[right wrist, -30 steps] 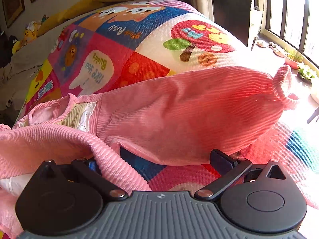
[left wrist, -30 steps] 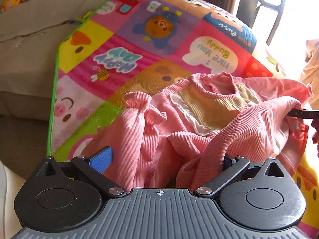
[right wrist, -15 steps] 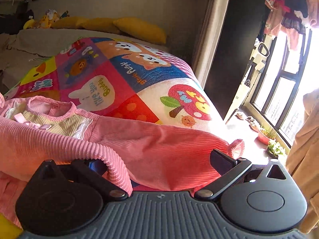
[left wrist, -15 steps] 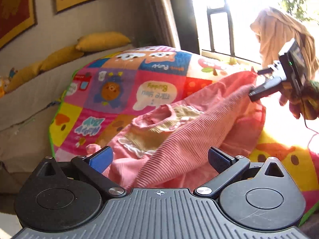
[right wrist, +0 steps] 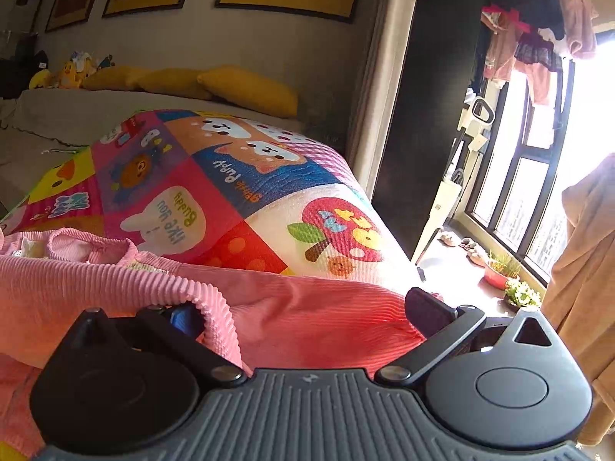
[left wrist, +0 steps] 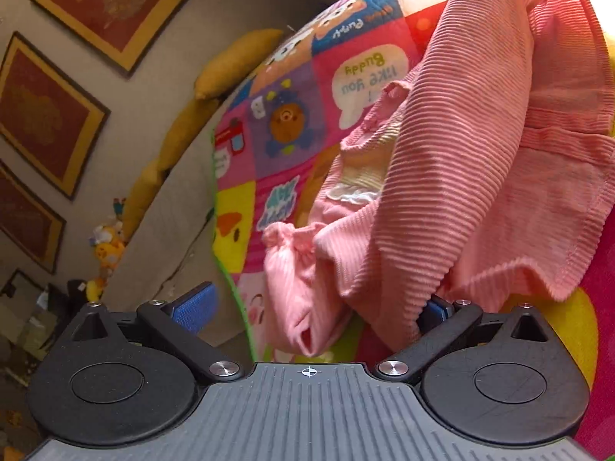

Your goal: Fold clothes

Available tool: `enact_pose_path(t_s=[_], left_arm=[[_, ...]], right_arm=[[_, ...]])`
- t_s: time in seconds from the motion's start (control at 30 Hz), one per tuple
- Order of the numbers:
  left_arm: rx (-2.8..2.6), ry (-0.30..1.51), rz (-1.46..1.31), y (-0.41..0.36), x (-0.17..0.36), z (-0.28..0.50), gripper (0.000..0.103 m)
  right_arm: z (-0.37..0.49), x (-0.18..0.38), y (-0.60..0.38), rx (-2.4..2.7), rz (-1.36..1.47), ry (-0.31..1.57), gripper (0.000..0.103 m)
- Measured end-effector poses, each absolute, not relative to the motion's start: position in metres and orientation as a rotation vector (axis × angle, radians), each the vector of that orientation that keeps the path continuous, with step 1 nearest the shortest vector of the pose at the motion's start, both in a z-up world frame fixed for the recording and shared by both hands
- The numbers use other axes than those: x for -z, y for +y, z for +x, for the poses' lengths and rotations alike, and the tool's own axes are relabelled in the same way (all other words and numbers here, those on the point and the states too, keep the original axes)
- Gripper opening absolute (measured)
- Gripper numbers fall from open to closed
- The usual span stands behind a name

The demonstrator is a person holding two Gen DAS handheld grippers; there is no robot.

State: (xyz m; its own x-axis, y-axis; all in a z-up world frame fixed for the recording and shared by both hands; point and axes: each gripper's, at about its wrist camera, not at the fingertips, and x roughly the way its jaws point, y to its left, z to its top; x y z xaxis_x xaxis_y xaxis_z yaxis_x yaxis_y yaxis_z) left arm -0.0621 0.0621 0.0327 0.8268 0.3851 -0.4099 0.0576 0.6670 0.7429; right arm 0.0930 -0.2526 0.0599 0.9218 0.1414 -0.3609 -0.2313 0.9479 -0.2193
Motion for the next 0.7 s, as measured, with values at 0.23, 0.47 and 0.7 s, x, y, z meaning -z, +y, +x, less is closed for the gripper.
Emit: enact_pose_path(t_s=[0.23, 0.47, 0.7], left_arm=[[-0.211, 0.432, 0.705, 0.078, -0.111, -0.127, 0.103], [0.088, 0.353, 0.32, 0.102, -0.161, -0.179, 0.103], [0.118, 0.484, 0.247, 0.099, -0.13, -0.151, 0.103]], right_arm=[[0.038, -0.083, -0.267, -0.291, -0.284, 0.308, 0.103], [-0.032, -0.084, -0.289, -0.551, -0.447, 0.33, 0.103], [-0.041, -0.09, -0.306, -0.523, -0.376, 0.324, 0.103]])
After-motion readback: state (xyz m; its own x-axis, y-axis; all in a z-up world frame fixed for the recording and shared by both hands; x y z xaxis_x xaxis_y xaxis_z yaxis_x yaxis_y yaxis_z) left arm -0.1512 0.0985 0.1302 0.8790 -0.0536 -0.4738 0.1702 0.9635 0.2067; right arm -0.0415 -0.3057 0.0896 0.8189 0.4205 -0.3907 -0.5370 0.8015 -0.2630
